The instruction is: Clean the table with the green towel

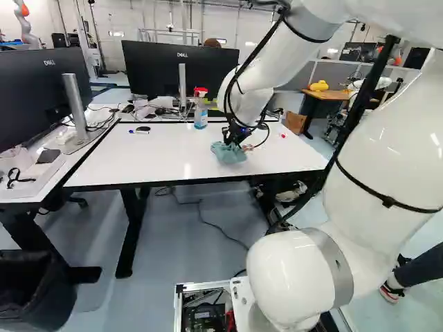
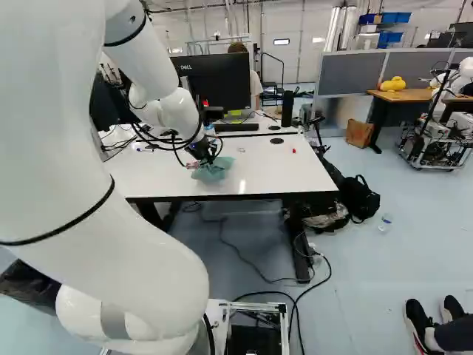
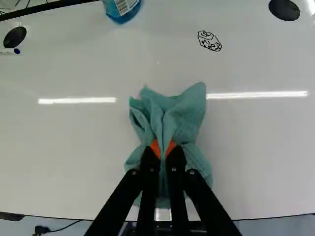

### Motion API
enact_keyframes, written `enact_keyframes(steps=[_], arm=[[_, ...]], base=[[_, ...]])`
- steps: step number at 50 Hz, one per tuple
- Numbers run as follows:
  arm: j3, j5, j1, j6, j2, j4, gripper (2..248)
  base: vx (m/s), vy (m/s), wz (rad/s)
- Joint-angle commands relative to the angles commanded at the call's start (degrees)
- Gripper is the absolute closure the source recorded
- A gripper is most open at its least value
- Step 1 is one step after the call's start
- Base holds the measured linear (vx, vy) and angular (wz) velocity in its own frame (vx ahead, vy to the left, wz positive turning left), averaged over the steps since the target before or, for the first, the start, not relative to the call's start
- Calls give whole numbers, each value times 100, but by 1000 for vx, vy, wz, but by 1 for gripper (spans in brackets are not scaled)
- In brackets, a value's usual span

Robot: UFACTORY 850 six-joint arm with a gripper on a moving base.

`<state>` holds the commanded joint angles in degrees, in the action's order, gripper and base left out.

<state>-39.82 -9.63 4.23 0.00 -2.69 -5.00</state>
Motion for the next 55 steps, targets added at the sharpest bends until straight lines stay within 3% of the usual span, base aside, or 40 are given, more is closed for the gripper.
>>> enact_keyframes(steps=[16, 44, 55], arm=[[493, 0, -17, 0, -513, 0, 221], [489, 0, -18, 0, -548, 0, 221], [256, 0, -32, 0, -463, 0, 221]], base=[[0, 0, 0], [0, 0, 0], [0, 0, 0]])
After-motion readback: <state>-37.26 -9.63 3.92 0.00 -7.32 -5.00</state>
